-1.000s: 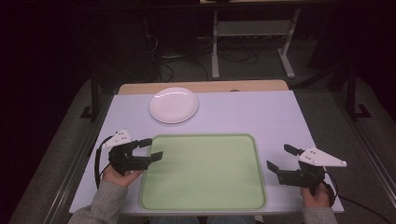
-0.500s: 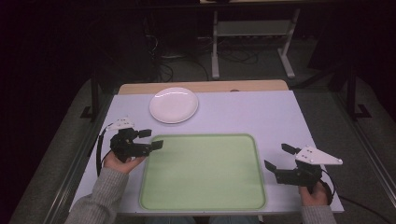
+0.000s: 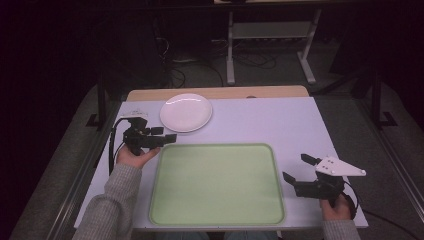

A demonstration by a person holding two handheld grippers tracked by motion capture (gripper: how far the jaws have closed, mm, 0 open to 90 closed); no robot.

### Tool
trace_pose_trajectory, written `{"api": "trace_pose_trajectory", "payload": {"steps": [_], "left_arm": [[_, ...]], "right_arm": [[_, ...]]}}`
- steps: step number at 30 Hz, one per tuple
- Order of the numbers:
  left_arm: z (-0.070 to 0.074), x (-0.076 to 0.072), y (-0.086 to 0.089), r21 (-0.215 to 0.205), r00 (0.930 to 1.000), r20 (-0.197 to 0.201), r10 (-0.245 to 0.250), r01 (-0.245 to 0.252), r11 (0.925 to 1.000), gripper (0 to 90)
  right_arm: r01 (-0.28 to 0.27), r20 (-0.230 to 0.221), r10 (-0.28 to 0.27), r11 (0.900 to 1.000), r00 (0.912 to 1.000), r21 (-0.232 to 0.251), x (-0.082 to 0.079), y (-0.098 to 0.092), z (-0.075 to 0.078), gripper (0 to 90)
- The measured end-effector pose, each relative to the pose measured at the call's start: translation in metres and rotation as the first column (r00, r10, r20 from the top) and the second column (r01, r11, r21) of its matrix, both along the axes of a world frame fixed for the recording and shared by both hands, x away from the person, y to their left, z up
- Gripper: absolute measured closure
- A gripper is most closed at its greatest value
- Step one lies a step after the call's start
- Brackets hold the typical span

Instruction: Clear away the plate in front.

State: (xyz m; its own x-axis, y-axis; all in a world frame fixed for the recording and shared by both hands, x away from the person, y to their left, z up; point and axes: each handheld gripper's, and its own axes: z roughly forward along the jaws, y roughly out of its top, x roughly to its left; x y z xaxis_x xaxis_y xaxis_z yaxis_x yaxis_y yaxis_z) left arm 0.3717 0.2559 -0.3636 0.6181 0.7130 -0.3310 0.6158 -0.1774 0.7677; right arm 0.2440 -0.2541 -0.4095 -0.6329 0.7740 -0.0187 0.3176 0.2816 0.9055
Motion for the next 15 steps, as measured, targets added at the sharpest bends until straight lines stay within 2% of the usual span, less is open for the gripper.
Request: {"api": "trace_pose_trajectory", "payload": {"steps": [2, 5, 6, 8, 10, 11, 14, 15], "left_arm": [[0.002, 0.004, 0.0, 0.001, 0.9999, -0.001, 0.013, -0.013, 0.9999, 23.5], [0.003, 0.009, 0.004, -0.024, 0.9993, -0.004, 0.038, -0.038, 0.999, 23.5], [0.004, 0.013, 0.007, -0.042, 0.9972, -0.015, 0.073, -0.074, 0.9964, 23.4], [0.005, 0.018, 0.008, -0.034, 0.995, -0.026, 0.097, -0.097, 0.9946, 23.4], [0.004, 0.022, 0.009, -0.028, 0.9936, -0.049, 0.102, -0.103, 0.9942, 23.5], [0.003, 0.027, 0.01, -0.027, 0.9914, -0.078, 0.105, -0.107, 0.9939, 23.2], [0.001, 0.036, 0.013, -0.028, 0.9821, -0.127, 0.139, -0.144, 0.9891, 22.4], [0.001, 0.036, 0.013, -0.028, 0.9821, -0.127, 0.139, -0.144, 0.9891, 22.5]], "right_arm": [[-0.002, -0.006, 0.002, 1.0, 1.0, -0.004, 0.0, 0.001, -0.001, 13.4], [-0.007, -0.007, 0.007, 1.0, 1.0, -0.007, 0.001, 0.001, -0.001, 13.4], [-0.011, -0.006, 0.011, 1.0, 0.9999, -0.008, 0.001, 0.001, -0.001, 13.5], [-0.016, -0.004, 0.016, 1.0, 0.9999, -0.008, 0.001, 0.001, -0.001, 13.4], [-0.018, 0.002, 0.018, 1.0, 0.9998, -0.01, 0.001, 0.002, -0.001, 13.5], [-0.018, 0.002, 0.018, 1.0, 0.9998, -0.011, 0.001, 0.002, -0.001, 13.4], [-0.027, 0.001, 0.027, 1.0, 0.9996, -0.014, 0.003, 0.003, -0.001, 13.4], [-0.026, 0.001, 0.026, 1.0, 0.9997, -0.016, 0.003, 0.004, -0.001, 13.4]]}}
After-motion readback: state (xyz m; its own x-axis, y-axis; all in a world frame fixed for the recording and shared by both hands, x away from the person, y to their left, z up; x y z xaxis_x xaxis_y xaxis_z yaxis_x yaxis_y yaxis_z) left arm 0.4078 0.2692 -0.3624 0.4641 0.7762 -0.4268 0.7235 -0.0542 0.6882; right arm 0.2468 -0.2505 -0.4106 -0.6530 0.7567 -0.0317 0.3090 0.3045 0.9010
